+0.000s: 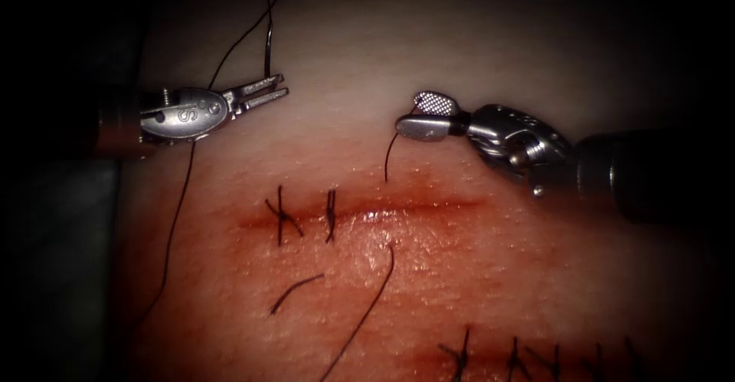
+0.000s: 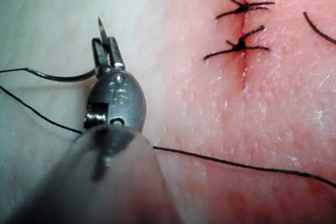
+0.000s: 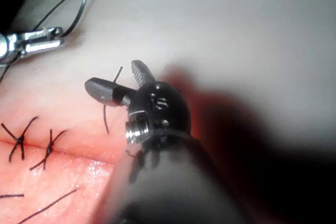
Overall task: Wound Closure
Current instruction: Set the needle down with the left tool
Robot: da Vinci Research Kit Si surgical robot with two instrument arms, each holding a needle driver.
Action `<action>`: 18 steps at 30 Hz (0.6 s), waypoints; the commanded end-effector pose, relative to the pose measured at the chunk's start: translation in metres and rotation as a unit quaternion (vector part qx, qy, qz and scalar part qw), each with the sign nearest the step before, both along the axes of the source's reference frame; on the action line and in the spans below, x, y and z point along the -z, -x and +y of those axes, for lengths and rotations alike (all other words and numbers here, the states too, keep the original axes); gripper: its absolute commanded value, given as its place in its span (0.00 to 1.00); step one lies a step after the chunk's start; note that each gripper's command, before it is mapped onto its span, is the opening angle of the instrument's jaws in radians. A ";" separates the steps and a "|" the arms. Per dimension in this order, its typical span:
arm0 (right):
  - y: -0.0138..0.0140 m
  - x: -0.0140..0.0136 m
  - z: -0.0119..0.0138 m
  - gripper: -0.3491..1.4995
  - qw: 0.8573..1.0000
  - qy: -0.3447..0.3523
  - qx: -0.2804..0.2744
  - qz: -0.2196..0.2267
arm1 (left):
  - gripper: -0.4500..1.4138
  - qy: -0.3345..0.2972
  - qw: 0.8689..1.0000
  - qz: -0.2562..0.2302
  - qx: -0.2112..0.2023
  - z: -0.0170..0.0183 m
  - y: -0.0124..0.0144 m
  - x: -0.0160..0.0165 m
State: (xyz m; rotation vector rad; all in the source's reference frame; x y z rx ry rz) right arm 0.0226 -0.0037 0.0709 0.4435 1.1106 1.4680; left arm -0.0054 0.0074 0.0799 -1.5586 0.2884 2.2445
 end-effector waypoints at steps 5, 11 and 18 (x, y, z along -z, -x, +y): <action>-0.0011 -0.0003 0.0008 0.07 1.000 -0.005 -0.004 -0.001 | 0.00 0.001 1.000 0.000 0.000 0.0002 0.0005 -0.0005; -0.0014 0.0007 0.0012 0.00 0.999 0.033 0.022 -0.022 | 0.00 0.002 1.000 0.000 0.000 -0.0001 0.0006 -0.0004; -0.0023 0.0038 0.0027 0.00 0.983 0.137 0.097 -0.079 | 0.00 0.000 1.000 0.001 -0.004 -0.0006 0.0009 0.0004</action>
